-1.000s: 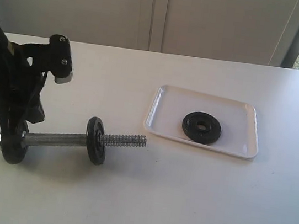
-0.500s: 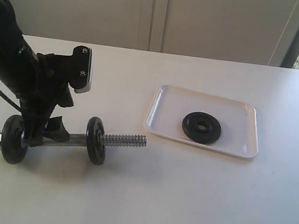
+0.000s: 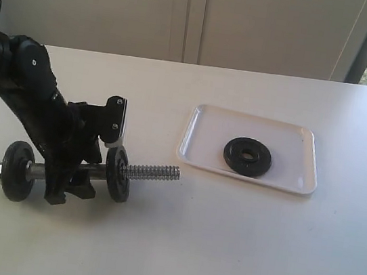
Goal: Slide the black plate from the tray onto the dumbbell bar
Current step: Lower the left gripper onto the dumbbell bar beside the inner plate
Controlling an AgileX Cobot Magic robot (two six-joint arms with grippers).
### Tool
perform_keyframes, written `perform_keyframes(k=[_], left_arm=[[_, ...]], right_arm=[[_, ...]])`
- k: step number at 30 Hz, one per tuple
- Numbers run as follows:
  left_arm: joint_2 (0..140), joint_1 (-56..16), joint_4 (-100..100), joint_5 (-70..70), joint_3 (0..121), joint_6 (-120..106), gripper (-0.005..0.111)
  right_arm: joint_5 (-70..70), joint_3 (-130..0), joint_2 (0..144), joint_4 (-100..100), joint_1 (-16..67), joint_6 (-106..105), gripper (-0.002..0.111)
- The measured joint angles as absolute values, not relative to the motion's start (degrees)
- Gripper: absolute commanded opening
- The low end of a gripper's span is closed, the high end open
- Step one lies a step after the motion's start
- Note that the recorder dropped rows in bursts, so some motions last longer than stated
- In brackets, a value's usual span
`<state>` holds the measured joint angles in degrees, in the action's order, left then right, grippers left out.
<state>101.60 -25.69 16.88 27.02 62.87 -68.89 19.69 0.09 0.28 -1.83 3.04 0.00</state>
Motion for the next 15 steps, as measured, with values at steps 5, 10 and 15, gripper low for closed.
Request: perform_keyframes(k=[5,10,15], left_arm=[[103.57,-25.69,16.88,25.86,62.87,-69.02,0.068],[103.82,-25.69,16.88,24.97,62.87,-69.10,0.068],[103.82,-25.69,15.82,24.67,62.87,-69.15,0.068]], right_arm=[[19.69,0.09,0.28,-1.83,3.04,0.00,0.000],[19.69,0.09,0.28,-1.83,3.04,0.00,0.000],[19.69,0.09,0.28,-1.83,3.04,0.00,0.000]])
